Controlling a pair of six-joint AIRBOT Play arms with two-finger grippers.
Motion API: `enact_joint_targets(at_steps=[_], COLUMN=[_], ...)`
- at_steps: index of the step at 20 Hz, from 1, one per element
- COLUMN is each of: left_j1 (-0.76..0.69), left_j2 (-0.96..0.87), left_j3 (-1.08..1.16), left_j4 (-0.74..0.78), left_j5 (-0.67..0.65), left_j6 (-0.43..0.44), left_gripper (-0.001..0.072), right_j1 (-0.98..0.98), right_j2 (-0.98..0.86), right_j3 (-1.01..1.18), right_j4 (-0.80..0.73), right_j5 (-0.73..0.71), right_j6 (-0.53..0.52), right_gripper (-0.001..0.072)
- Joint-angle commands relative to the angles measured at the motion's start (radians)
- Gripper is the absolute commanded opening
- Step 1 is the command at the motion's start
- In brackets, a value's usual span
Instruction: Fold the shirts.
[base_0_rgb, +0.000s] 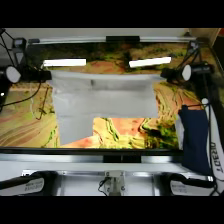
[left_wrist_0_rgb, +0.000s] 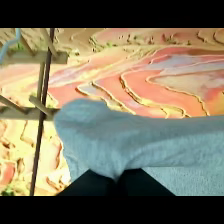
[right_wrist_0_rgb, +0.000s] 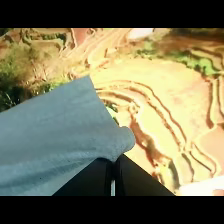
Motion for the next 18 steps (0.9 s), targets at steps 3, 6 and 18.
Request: enact_joint_targets(at_steps=[3, 6, 18], left_j1=[0.002, 0.061, 0.423], left_j2=[-0.162, -0.161, -0.09], left_j3=[-0.003, 0.099, -0.367], left_j4=[-0.204, -0.211, -0.716], left_j5=[-0.077, -0.306, -0.347], left_j6=[-0.132, 0.001, 0.275], left_gripper=[0.0566, 0.0611, 0.0449], right_j1=[0.014, -0.019, -0.23], right_j2=[-0.135, -0.092, -0.028], right_j3=[-0.002, 0.046, -0.122], right_j4=[0.213, 0.225, 0.436], right_j5=[-0.063, 0.038, 0.577], right_j6=[0.045, -0.082, -0.439], right_gripper=[0.0443, 0.054, 0.0538])
